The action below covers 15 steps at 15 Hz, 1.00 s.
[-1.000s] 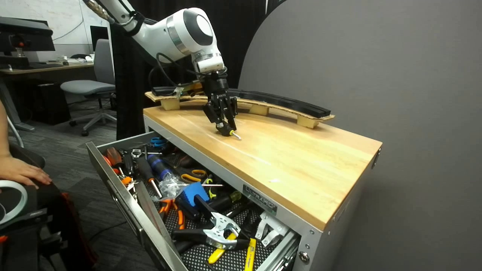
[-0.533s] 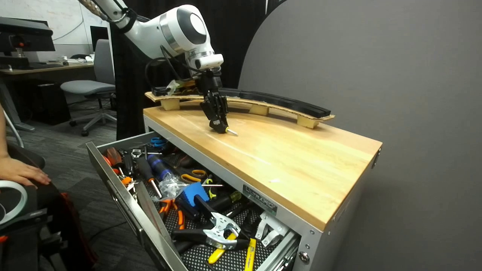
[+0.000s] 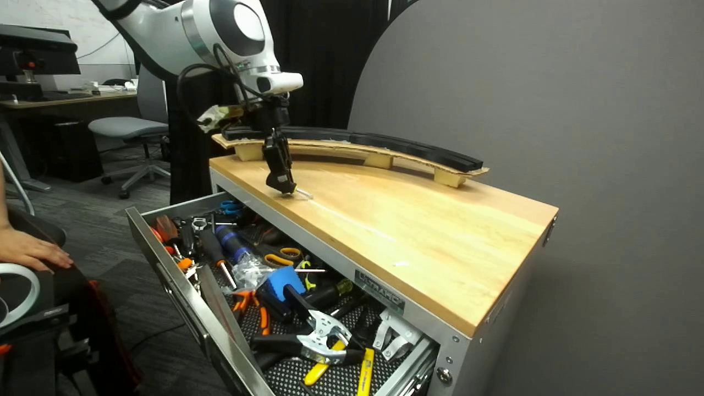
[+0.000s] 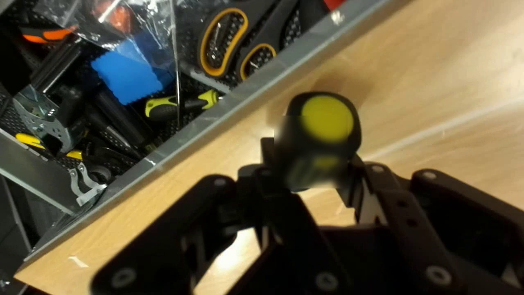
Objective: Put the screwdriver in the open drawer then close the drawer
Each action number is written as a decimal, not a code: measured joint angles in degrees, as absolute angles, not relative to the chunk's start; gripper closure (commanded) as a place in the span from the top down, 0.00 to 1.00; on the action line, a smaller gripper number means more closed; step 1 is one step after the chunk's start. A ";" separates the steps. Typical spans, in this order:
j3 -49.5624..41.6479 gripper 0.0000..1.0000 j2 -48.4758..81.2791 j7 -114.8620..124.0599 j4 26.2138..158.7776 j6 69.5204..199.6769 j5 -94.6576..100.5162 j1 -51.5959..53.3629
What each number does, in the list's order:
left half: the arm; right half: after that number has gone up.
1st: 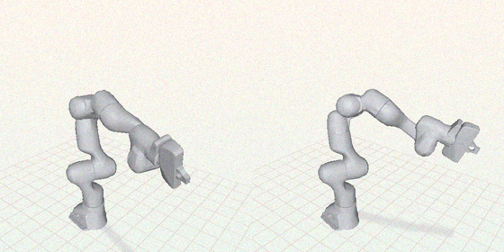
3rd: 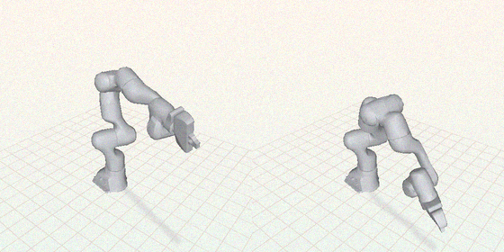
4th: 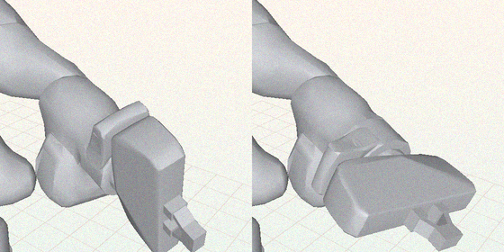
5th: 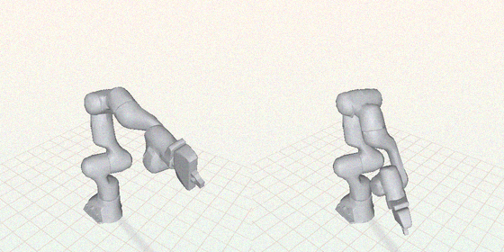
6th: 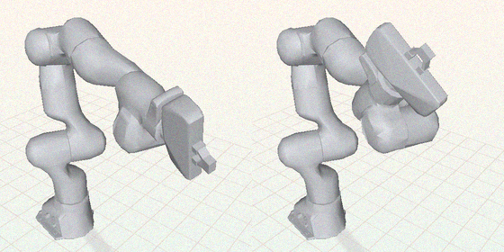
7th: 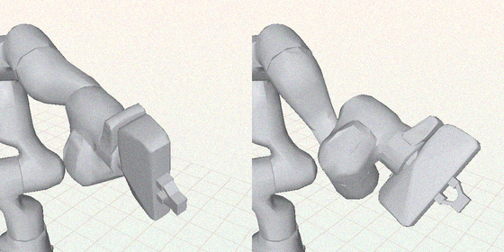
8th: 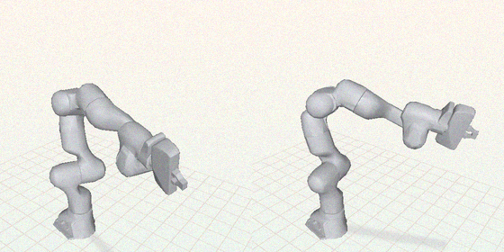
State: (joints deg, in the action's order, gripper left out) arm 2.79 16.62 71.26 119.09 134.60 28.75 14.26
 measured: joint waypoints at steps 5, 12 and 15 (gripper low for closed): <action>5.05 0.16 11.59 56.06 127.46 136.06 25.00 13.84; 6.97 0.96 10.63 35.64 132.68 135.27 21.91 13.85; 6.97 1.00 10.39 26.90 133.31 132.89 19.05 13.22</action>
State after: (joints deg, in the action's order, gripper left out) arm 6.97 10.39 26.90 133.31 132.89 19.05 13.22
